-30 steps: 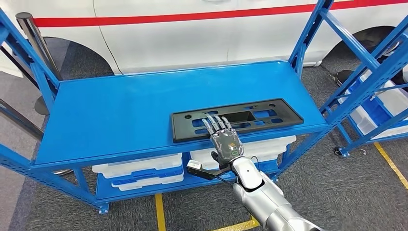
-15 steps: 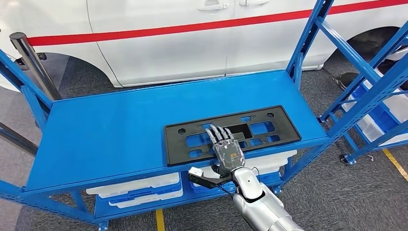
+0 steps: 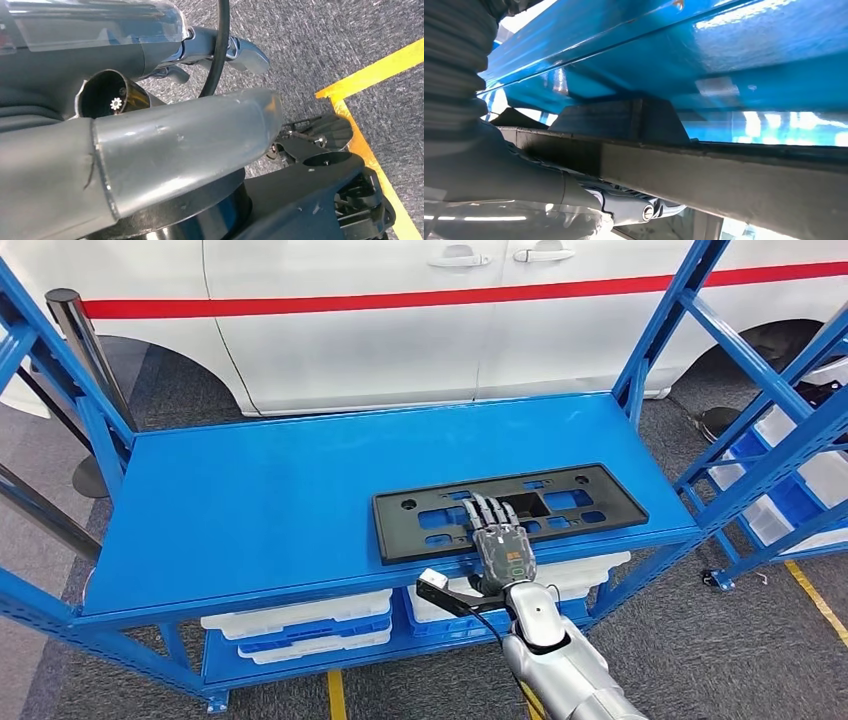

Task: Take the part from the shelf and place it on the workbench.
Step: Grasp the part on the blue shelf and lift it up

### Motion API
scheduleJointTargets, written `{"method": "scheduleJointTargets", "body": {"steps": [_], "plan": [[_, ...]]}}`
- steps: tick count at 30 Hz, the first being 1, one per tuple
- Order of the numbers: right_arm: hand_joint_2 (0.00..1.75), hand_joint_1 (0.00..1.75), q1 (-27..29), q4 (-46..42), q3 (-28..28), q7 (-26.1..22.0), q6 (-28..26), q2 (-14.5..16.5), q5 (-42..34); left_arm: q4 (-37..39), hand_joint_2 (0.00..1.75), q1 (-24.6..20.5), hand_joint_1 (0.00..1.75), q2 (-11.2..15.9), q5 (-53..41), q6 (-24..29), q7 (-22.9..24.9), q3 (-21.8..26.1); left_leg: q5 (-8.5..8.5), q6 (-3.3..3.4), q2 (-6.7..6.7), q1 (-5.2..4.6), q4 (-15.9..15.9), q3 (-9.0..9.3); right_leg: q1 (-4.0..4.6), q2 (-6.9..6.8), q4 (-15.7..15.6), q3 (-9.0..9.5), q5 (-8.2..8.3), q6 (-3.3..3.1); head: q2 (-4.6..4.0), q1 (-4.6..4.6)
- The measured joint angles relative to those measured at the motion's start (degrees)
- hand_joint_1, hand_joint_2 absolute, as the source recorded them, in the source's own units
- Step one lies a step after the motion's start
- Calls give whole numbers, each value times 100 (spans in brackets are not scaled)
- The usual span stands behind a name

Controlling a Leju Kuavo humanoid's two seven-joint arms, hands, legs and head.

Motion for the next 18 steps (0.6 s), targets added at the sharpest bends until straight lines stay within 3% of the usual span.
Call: {"method": "scheduleJointTargets", "body": {"steps": [3,5,7,9,18], "plan": [[175,0,9,-16,-21,-20,21,-4,0,1,0,0,0,0,0,-2,-15,4,-7,31,2,-22,3,1,-12,1,-12,-1,67,0,0,0],[175,0,9,-25,-24,-32,47,-3,0,1,0,0,0,0,1,-5,-23,7,-14,42,4,-37,7,0,-34,1,-35,3,149,124,0,0],[175,0,7,-40,-28,-55,88,-2,0,1,0,-1,0,0,5,-13,-37,14,-22,52,5,-48,10,-1,-61,1,-67,8,245,314,0,0],[175,0,7,-72,-50,-85,131,-4,0,1,0,-1,0,0,9,-18,-46,36,-26,57,5,-52,11,-4,-72,-1,-80,7,278,410,0,-1],[175,0,87,-276,-182,-157,216,-74,-2,1,0,14,0,-2,53,-42,-83,129,3,47,-6,-49,-2,-25,-68,-21,-56,-20,276,397,0,-2]]}}
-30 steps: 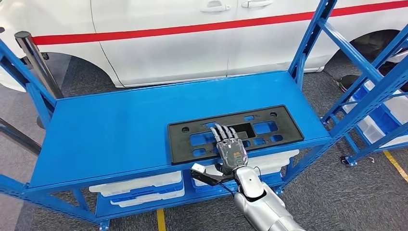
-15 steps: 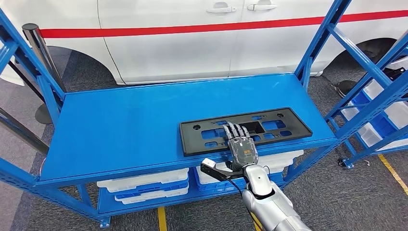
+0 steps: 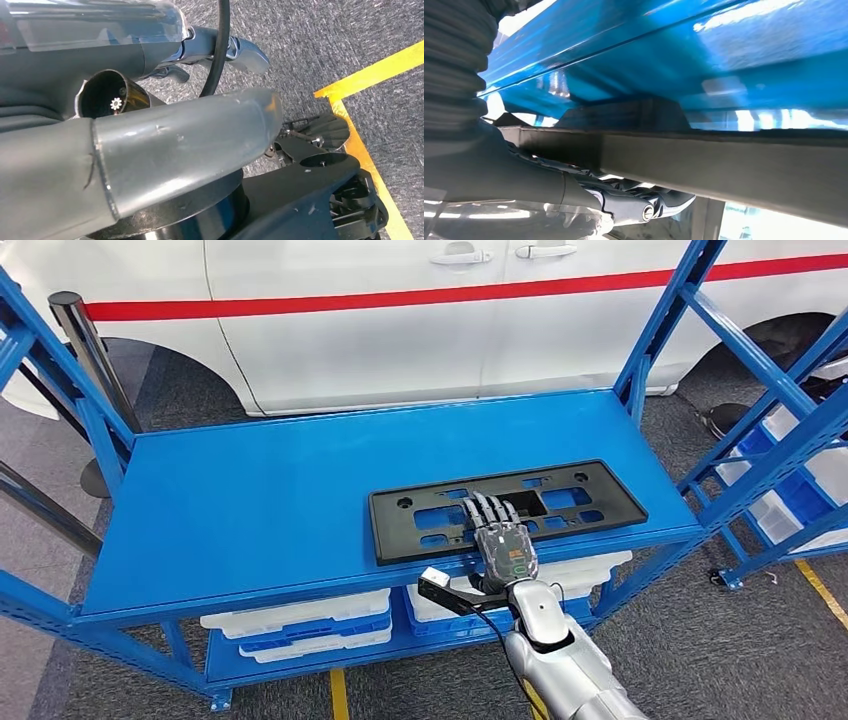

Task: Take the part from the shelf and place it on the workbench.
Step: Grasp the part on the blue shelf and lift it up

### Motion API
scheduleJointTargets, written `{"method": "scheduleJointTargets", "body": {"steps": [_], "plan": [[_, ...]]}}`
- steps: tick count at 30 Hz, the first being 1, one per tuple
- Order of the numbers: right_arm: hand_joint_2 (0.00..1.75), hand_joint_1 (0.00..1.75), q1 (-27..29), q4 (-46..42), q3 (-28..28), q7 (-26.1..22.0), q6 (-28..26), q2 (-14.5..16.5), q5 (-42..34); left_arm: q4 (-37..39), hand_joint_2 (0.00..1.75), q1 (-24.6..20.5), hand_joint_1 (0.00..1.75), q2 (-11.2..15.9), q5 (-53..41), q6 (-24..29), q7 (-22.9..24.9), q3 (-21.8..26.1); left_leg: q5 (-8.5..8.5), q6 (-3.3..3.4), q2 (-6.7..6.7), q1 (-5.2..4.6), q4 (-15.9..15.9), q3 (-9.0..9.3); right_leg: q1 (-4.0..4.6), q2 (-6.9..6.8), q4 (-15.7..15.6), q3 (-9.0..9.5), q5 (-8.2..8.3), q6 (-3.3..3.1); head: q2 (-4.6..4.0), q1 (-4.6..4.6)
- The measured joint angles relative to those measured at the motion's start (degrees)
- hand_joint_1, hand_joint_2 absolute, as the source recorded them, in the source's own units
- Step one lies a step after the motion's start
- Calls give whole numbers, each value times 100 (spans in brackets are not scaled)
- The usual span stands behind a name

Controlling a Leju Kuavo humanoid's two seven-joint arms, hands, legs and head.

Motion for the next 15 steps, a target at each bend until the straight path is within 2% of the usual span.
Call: {"method": "scheduleJointTargets", "body": {"steps": [15], "plan": [[175,0,506,-1248,-408,-24,344,-577,11,0,0,96,0,-2,171,-83,-129,234,5,-4,-30,-1,2,-45,-3,-27,7,-38,5,-26,0,0]]}}
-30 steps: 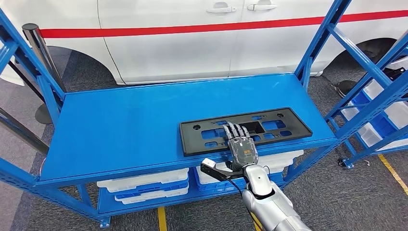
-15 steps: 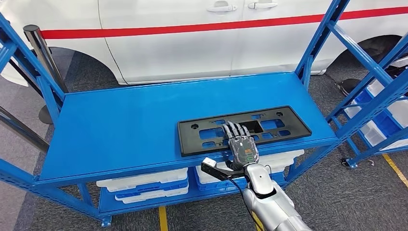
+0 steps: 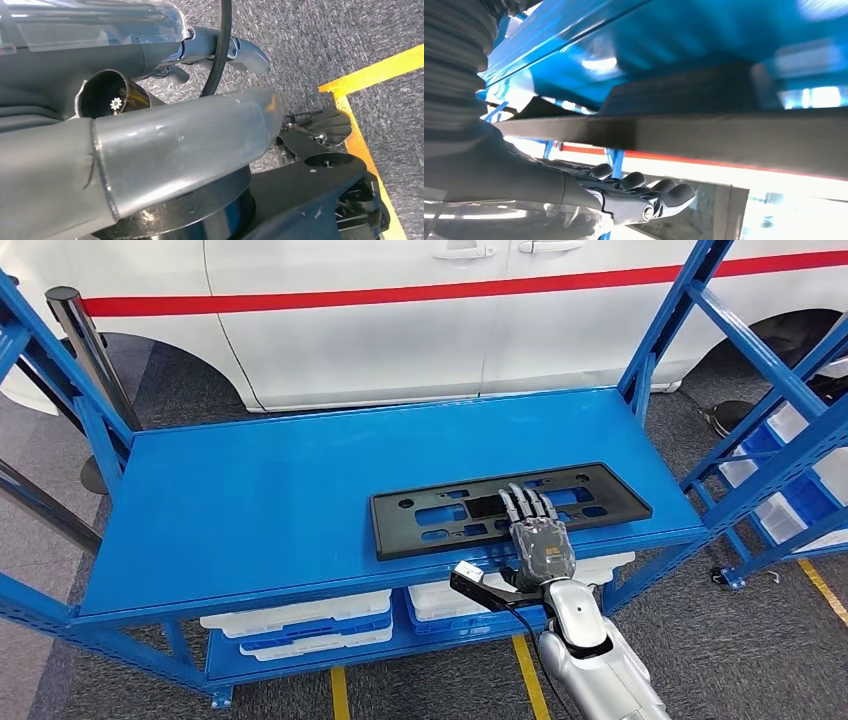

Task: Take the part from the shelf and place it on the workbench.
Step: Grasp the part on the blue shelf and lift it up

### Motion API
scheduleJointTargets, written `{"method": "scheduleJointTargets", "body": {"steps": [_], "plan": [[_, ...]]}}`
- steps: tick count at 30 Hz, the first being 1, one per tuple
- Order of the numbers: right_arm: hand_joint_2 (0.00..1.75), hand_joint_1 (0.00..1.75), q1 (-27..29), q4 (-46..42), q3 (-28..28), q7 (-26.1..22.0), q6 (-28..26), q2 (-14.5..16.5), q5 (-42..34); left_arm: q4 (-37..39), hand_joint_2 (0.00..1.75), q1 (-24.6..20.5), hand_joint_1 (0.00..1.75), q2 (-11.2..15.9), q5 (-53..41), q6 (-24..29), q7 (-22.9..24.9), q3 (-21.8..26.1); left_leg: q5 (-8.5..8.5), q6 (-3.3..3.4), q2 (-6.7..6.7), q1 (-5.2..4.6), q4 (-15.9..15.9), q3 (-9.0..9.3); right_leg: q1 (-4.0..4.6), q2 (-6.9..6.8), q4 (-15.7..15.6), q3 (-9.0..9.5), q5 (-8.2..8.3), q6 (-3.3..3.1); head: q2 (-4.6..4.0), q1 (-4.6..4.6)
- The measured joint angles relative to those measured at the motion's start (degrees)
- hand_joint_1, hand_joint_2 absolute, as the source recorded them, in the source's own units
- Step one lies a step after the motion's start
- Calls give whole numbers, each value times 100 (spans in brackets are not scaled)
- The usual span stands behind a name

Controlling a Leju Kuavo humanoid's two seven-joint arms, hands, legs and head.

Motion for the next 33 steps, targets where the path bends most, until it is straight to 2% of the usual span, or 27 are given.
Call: {"method": "scheduleJointTargets", "body": {"steps": [14,33], "plan": [[175,0,93,-882,-346,26,73,-352,-57,0,0,21,0,-20,40,-64,-40,108,-21,-5,5,2,-2,19,8,8,15,2,9,17,0,0],[175,0,29,-753,-352,-815,216,-325,-774,0,0,-3,0,-83,-7,-171,-78,209,-60,-23,3,11,-19,39,18,2,42,1,-44,-20,0,-1]]}}
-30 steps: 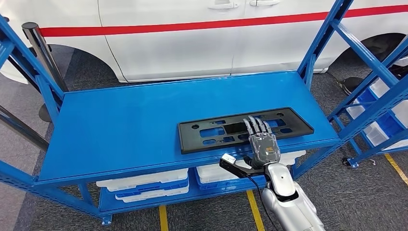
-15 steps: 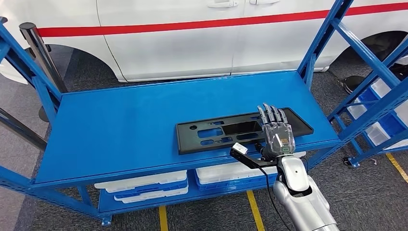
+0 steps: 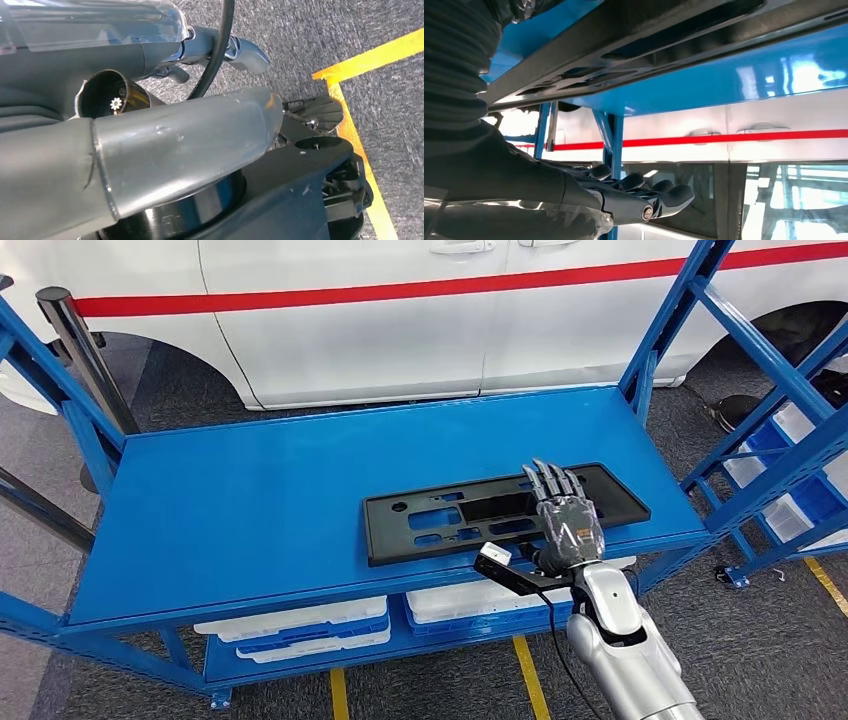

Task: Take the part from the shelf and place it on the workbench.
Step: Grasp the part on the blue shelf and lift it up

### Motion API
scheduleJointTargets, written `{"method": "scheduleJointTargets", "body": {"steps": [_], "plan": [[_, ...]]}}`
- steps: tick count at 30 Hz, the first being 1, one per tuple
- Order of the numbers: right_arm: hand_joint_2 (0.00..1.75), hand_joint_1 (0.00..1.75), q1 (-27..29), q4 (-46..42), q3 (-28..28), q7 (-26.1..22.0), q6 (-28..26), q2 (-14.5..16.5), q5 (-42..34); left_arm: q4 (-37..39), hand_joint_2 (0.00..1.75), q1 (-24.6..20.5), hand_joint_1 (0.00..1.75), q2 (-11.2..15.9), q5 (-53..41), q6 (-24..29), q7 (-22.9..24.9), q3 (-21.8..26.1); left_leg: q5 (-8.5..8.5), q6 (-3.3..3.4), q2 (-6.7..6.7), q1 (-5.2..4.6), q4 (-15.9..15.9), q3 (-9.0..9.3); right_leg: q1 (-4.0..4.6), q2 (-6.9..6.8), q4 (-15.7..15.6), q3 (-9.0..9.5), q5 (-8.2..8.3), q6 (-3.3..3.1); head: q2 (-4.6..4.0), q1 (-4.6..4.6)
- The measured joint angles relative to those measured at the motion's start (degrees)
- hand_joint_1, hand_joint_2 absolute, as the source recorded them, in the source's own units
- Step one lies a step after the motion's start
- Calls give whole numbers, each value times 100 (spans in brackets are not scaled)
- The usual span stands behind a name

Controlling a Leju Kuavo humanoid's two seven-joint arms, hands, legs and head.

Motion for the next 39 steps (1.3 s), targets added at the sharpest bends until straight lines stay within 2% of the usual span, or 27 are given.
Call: {"method": "scheduleJointTargets", "body": {"steps": [19,25,33,39], "plan": [[175,0,-51,170,48,-200,163,-1,-190,0,0,-2,0,0,-14,-19,-10,6,-12,-9,0,0,-1,11,0,0,13,2,-17,-11,0,0],[175,0,-209,356,349,-480,448,-51,-311,0,0,-8,0,0,-69,-49,-25,10,-13,-10,1,0,-1,15,1,2,15,3,-18,-11,0,0],[175,0,-332,524,704,-632,335,-85,-382,0,0,-10,0,0,-141,-51,-31,44,-14,-10,1,1,-1,20,2,3,15,7,-20,-11,0,0],[175,0,-346,541,965,-840,109,-120,-151,0,0,-16,0,0,-214,-72,-30,52,-14,-10,1,1,-1,23,2,3,15,10,-21,-12,0,0]]}}
